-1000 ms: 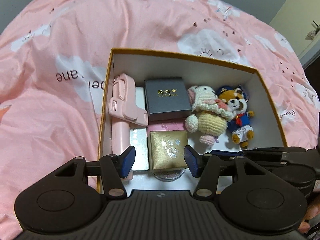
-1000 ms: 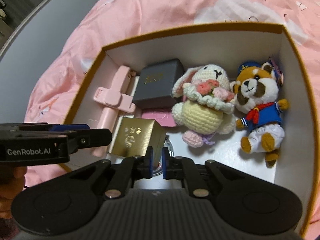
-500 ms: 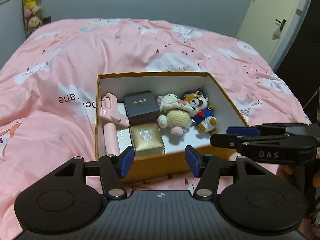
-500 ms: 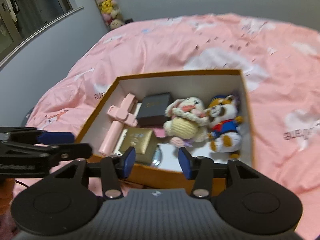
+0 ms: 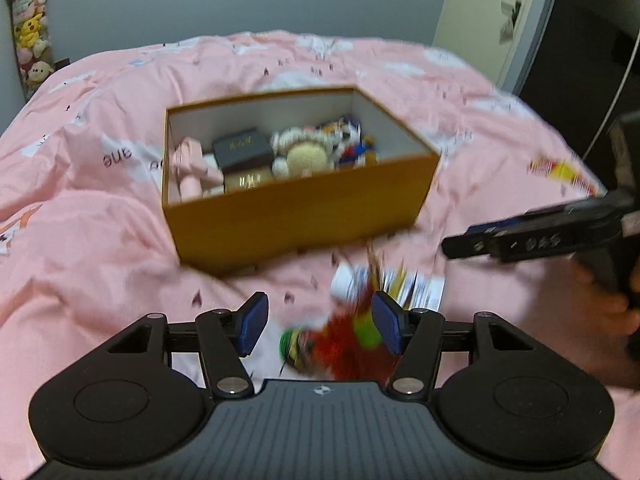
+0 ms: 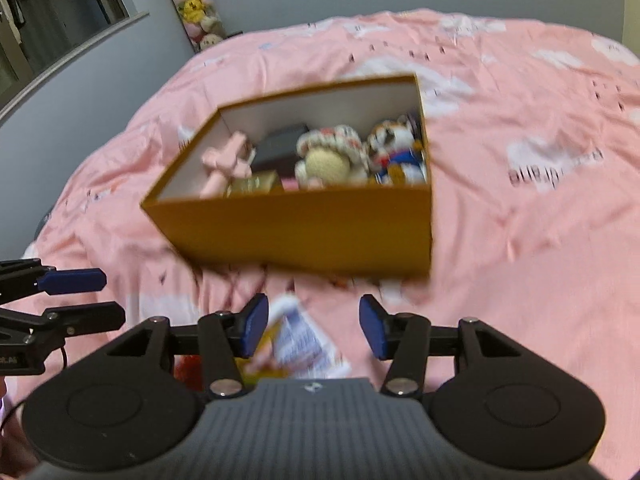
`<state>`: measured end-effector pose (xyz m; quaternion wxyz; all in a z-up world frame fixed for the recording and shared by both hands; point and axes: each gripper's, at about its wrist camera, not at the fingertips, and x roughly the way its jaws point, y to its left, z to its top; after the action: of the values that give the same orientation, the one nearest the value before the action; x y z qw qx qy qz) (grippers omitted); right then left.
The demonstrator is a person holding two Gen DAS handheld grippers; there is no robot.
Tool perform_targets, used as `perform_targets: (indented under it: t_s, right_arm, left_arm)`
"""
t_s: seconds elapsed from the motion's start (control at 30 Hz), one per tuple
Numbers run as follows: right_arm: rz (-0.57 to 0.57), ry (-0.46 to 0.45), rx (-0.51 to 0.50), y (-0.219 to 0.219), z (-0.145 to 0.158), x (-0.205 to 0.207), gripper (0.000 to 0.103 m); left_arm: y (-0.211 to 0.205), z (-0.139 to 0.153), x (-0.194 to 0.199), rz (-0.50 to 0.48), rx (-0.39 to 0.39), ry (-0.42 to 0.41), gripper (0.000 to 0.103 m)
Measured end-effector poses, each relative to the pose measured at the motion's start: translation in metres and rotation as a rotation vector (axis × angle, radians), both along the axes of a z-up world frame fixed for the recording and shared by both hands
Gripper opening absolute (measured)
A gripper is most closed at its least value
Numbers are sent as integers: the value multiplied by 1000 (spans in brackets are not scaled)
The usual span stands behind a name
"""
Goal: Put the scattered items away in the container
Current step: 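Withdraw both tools from the box and lower them toward the feather toy and Vaseline tube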
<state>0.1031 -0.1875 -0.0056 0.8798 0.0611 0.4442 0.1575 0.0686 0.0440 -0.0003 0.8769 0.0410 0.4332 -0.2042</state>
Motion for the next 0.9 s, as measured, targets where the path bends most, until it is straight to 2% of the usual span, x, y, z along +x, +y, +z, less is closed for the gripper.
perform_targets:
  t_s: [0.07,0.17,0.23,0.33,0.47,0.6,0.73,0.77,0.9]
  right_arm:
    - [-2,17,-3,-1,-7,-10,52]
    - [2,30,-17,0,-16,-24,51]
    - [19,30,-27,4,-21,-31,44]
    - [57,28,-18,11,-26,-36,36]
    - [85,48,6,15,-34,-37,34]
    - [58,83,8,12,-45,-31,30]
    - [41,122,-7,12,-57,-25,30]
    - [37,128,-7,12,-60,-22,30]
    - [27,150,20,9,-69,-14,31]
  left_arm:
    - [0,-8,-7,-1,0,38,64]
    - [1,-21,-18,-2,-55,92,64]
    - [-3,-27,-22,-2,-66,109,64]
    - [-10,-35,-22,1,-56,112,64]
    - [-19,-48,-14,10,-48,149,64]
    - [-24,-60,-8,23,-39,182,64]
    - [-29,-73,0,27,-38,221,64]
    - [-31,-76,3,28,-38,232,60]
    - [-34,-88,9,33,-47,271,30]
